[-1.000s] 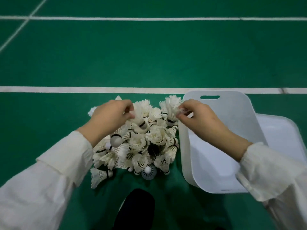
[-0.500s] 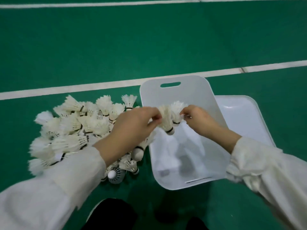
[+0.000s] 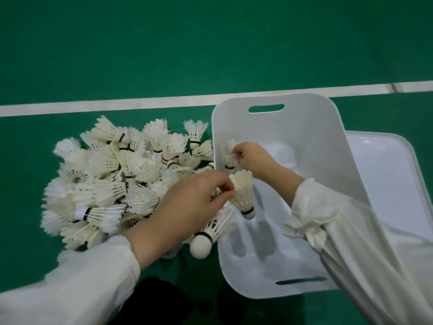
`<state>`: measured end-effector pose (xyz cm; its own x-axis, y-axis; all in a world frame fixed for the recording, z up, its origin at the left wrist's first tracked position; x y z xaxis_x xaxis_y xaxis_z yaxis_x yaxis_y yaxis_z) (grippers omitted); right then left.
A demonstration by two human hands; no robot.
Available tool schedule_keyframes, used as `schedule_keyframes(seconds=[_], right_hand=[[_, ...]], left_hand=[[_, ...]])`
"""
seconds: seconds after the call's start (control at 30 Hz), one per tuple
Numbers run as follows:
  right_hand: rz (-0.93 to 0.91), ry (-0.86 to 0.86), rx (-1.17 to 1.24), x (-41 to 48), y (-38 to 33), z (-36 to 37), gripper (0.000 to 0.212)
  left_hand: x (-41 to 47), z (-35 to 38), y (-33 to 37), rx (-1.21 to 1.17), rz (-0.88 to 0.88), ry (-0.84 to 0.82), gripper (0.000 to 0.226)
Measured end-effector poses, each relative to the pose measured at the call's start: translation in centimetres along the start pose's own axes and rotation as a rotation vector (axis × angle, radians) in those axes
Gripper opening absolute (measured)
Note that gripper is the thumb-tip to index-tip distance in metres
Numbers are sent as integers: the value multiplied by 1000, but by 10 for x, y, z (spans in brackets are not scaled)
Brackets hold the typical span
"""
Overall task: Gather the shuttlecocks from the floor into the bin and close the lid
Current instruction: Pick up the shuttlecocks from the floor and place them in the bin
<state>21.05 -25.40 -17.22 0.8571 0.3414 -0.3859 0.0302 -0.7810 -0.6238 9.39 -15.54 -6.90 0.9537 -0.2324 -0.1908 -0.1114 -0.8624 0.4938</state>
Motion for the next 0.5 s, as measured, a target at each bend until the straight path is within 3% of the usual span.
schedule_keyframes(seconds=[0.17, 0.3, 0.4, 0.5], right_hand=[[-50, -28, 62, -11, -6, -11, 48], [-103, 96, 273, -58, -26, -58, 37], [-140, -119, 390, -108, -44, -61, 23], [-149, -239, 303, -135, -46, -44, 20]], left_hand=[[0, 1, 1, -7, -4, -10, 13], [2, 1, 4, -22, 3, -12, 11], [3, 2, 3, -36, 0, -24, 8], [3, 3, 4, -50, -1, -37, 4]])
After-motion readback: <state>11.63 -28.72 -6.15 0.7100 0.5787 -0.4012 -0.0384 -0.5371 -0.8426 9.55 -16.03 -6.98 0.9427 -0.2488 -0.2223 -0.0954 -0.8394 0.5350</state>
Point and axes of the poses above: each hand's wrist, its own x-axis towards the middle knuckle, its own z-axis out of the palm, y = z × x, the point moved 8 cm from there along x, towards the middle knuckle, and after that the axes turned 12 degrees about x, right-handed, at the moved point
